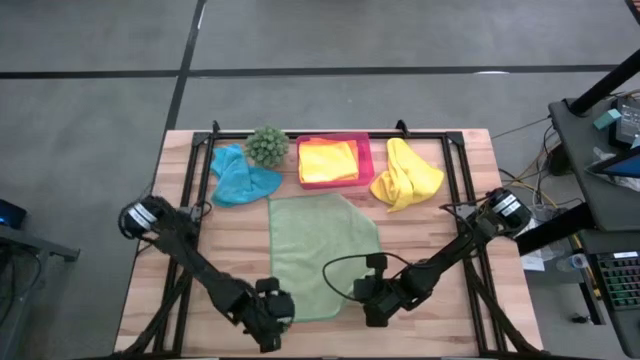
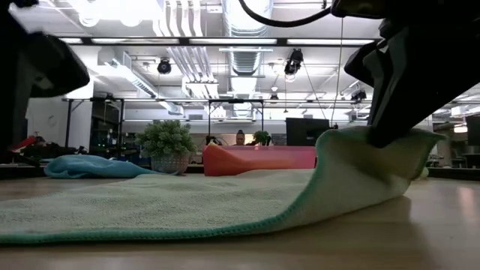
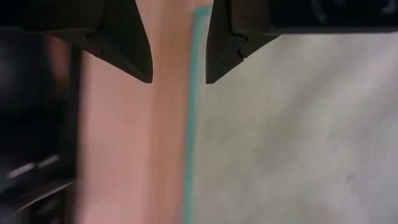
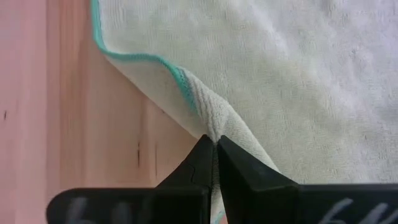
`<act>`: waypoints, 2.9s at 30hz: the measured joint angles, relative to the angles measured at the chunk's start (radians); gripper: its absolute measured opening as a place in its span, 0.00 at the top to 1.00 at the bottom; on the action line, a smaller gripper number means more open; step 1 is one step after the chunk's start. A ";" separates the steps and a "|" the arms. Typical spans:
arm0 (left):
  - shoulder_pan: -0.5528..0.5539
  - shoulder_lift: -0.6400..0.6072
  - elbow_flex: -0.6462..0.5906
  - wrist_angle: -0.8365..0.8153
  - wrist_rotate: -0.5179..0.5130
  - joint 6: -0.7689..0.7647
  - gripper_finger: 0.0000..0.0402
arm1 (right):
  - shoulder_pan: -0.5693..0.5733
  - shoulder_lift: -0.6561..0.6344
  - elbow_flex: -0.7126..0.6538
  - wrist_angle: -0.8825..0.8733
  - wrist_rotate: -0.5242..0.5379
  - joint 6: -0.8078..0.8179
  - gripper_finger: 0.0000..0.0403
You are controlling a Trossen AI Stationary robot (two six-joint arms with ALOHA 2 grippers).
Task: Fold microfiber towels
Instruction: Fold the green microfiber towel
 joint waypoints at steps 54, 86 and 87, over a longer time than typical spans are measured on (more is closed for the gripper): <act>-0.027 0.069 0.280 -0.380 0.206 0.156 1.00 | 0.100 -0.007 -0.043 0.017 -0.257 0.000 0.98; -0.012 -0.005 0.200 -0.776 0.018 0.049 1.00 | -0.194 -0.135 -0.044 -0.033 0.002 -0.440 0.98; -0.009 -0.005 0.189 -0.791 -0.007 0.049 1.00 | -0.210 -0.135 -0.044 -0.034 0.002 -0.450 0.98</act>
